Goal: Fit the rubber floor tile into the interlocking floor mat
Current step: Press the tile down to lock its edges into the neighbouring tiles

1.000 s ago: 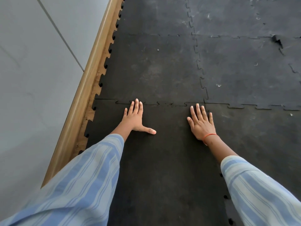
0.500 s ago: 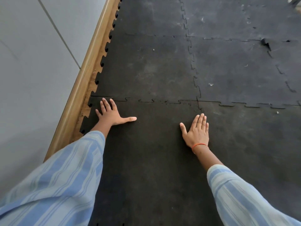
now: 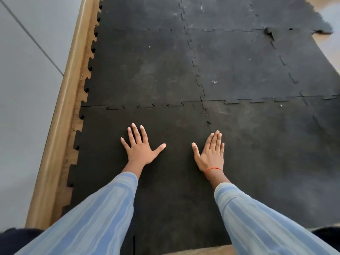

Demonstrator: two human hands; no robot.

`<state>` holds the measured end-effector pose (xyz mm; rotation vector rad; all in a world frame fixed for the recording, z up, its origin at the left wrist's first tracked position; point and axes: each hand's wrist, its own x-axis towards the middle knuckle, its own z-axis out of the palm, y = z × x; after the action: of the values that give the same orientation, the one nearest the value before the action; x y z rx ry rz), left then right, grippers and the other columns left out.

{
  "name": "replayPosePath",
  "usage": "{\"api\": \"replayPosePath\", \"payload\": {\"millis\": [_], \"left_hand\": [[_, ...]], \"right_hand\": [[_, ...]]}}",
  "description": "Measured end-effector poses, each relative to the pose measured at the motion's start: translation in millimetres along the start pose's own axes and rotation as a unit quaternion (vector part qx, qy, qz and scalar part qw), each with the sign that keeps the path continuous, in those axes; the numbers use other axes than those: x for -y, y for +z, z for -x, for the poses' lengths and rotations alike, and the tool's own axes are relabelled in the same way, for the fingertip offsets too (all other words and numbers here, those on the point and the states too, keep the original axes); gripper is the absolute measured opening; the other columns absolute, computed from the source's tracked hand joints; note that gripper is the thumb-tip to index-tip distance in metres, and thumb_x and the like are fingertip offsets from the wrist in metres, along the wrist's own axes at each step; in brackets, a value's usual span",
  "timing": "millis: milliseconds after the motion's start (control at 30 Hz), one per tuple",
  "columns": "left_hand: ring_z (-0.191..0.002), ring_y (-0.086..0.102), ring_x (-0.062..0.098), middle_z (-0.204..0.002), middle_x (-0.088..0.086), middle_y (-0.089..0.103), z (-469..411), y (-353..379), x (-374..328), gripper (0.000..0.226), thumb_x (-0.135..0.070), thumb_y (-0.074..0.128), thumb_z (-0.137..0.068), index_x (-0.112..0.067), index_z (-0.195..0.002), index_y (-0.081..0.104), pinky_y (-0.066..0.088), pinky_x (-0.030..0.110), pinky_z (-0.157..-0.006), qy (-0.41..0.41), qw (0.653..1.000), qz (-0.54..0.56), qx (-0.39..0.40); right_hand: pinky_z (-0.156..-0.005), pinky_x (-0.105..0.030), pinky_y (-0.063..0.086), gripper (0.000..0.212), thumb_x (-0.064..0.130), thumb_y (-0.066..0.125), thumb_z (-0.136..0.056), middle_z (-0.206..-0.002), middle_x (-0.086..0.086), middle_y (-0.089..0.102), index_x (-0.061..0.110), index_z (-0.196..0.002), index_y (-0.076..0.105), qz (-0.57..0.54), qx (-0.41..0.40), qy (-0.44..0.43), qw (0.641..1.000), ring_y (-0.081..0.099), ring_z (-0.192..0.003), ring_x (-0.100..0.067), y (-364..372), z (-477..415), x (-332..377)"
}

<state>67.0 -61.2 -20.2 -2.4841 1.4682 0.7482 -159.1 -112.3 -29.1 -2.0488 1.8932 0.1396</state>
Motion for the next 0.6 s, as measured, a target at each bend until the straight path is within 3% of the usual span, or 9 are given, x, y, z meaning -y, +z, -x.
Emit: {"api": "replayPosePath", "payload": {"millis": [200, 433, 600], "left_hand": [[-0.143, -0.022, 0.034, -0.156, 0.018, -0.024, 21.1, 20.1, -29.4, 0.103, -0.08, 0.013, -0.081, -0.008, -0.148, -0.018, -0.004, 0.061, -0.112, 0.03, 0.998, -0.014, -0.052], [-0.143, -0.023, 0.033, -0.155, 0.018, -0.027, 16.1, 21.6, -30.1, 0.102, -0.08, 0.011, -0.081, -0.009, -0.147, -0.021, -0.005, 0.059, -0.113, 0.025, 0.999, -0.028, -0.033], [-0.143, -0.022, 0.033, -0.155, 0.015, -0.027, 25.9, 27.7, -44.8, 0.096, -0.076, 0.011, -0.084, -0.01, -0.147, -0.02, -0.004, 0.057, -0.115, 0.083, 0.994, -0.051, -0.042]], "right_hand": [[-0.12, -0.041, -0.01, 0.087, 0.061, 0.022, -0.092, -0.158, -0.014, -0.019, 0.003, -0.147, -0.014, -0.01, 0.024, 0.02, 0.999, -0.021, -0.146, -0.023, 6.6, 10.7, -5.8], [-0.12, -0.043, -0.011, 0.084, 0.062, 0.019, -0.092, -0.158, -0.005, -0.022, 0.009, -0.148, -0.015, -0.007, 0.078, -0.009, 0.997, -0.021, -0.145, -0.017, -10.8, -9.4, -16.5], [-0.12, -0.042, -0.01, 0.078, 0.059, 0.016, -0.094, -0.16, -0.004, -0.017, 0.01, -0.149, -0.012, 0.011, 0.023, -0.005, 1.0, -0.017, -0.146, -0.016, 12.1, 54.6, -23.3]]}}
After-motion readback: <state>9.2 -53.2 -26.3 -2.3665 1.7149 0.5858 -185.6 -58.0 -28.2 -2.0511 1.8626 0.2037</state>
